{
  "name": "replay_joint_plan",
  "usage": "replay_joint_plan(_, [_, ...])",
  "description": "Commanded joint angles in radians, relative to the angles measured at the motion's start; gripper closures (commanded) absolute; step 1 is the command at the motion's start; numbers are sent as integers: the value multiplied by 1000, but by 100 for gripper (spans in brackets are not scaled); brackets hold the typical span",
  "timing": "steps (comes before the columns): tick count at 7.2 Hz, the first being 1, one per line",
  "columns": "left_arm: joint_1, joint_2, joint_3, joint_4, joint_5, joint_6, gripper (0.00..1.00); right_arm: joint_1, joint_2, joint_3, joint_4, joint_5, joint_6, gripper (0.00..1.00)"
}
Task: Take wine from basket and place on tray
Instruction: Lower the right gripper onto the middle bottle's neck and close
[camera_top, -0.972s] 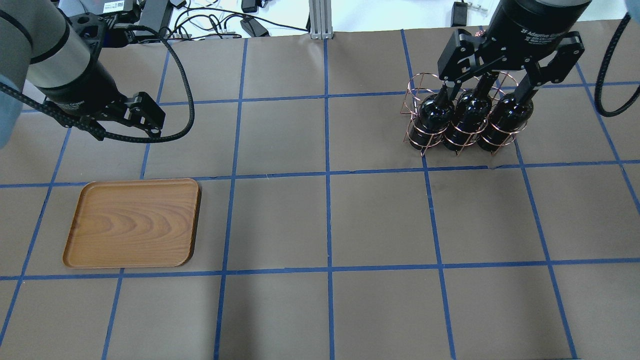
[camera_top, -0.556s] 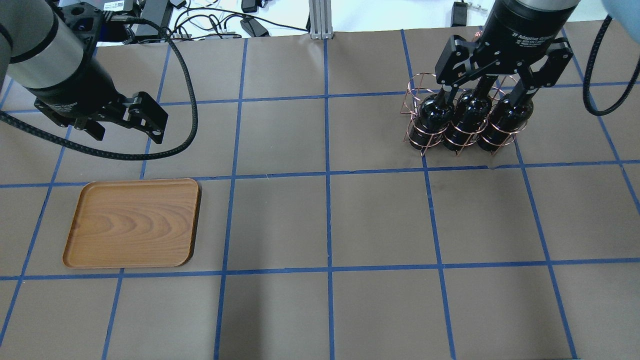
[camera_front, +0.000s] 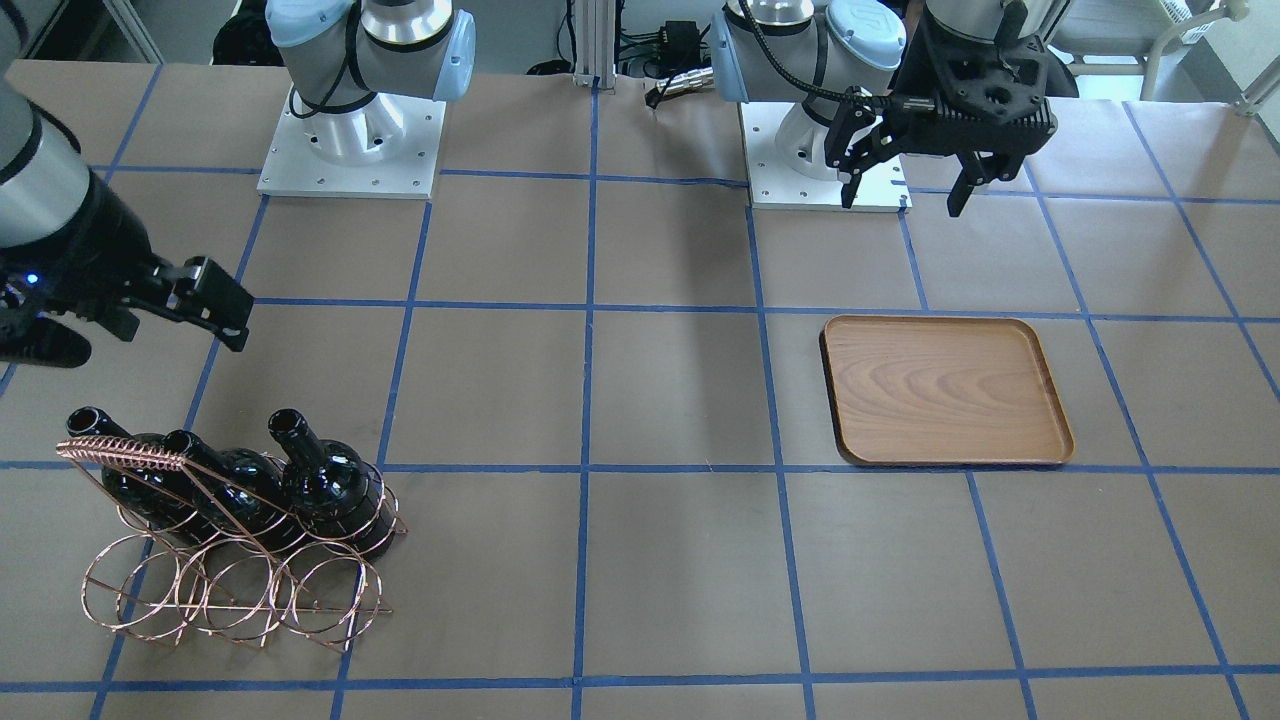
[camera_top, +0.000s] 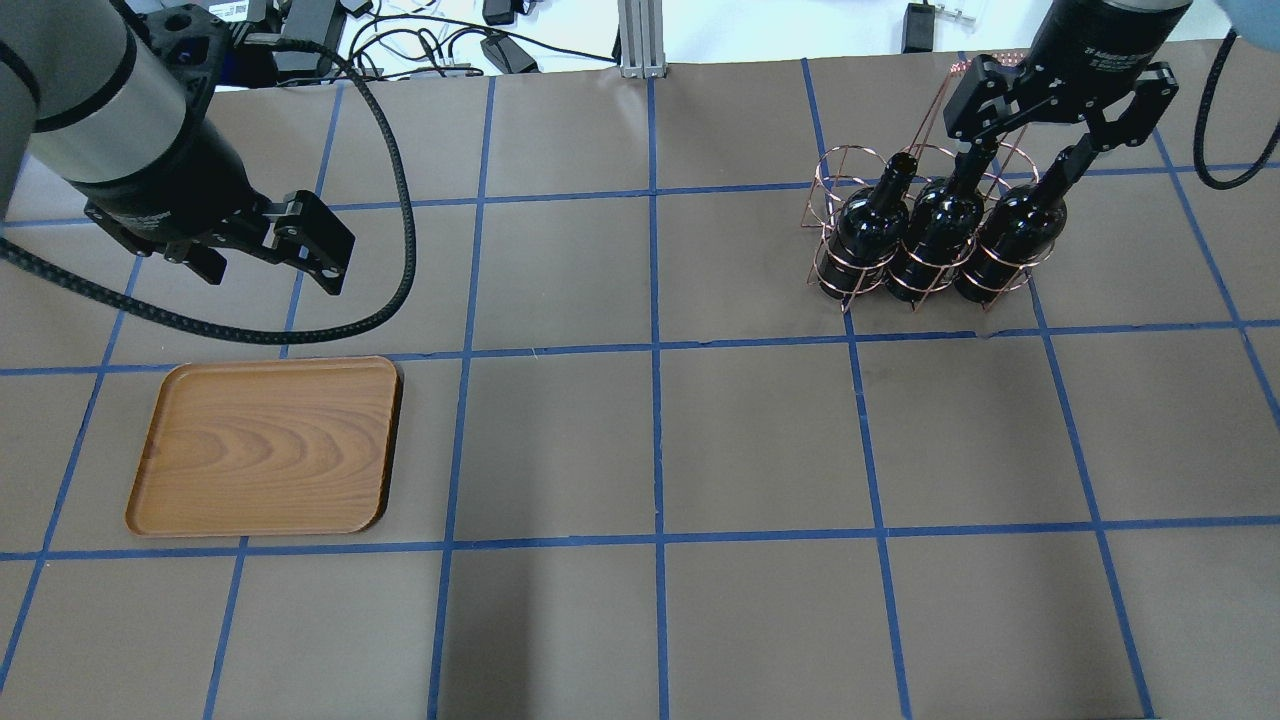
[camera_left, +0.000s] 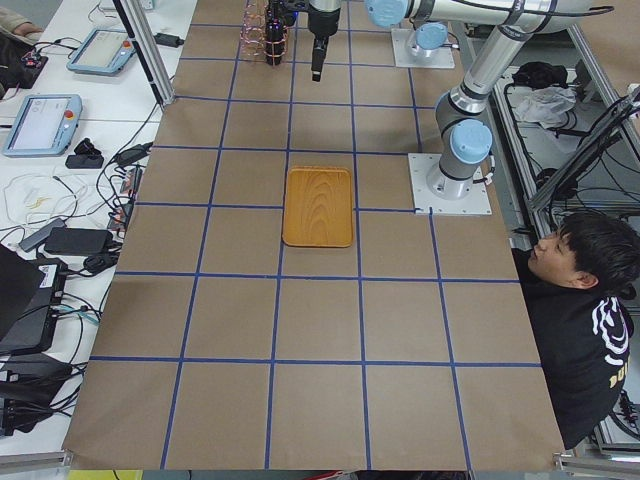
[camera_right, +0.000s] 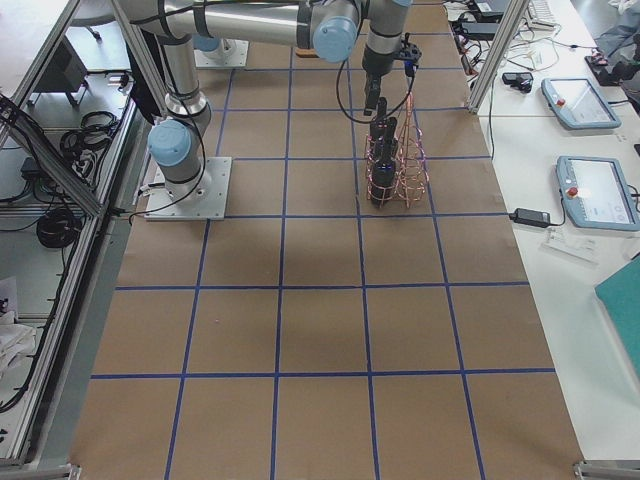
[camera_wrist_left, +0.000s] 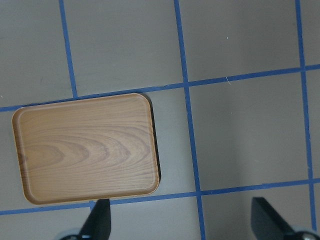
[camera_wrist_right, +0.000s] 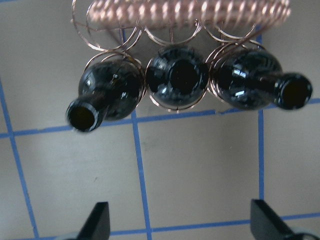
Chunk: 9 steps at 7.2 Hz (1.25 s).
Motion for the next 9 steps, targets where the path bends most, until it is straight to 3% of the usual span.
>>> replay_joint_plan(1, [-4,-2,0,-11,-49,-1,0,-8,73,-46,-49,-5,-7,0])
replay_joint_plan(6, [-23,15,-1,-22,-34,2,0,18,137,-69,-121,-10,-2,0])
replay_joint_plan(8, [-23,21,-11,-29,-34,3,0,18,143,-66,-123,-13,-5,11])
replay_joint_plan(9, [-24,22,-11,-31,-34,3,0,18,145,-64,-123,-13,-4,11])
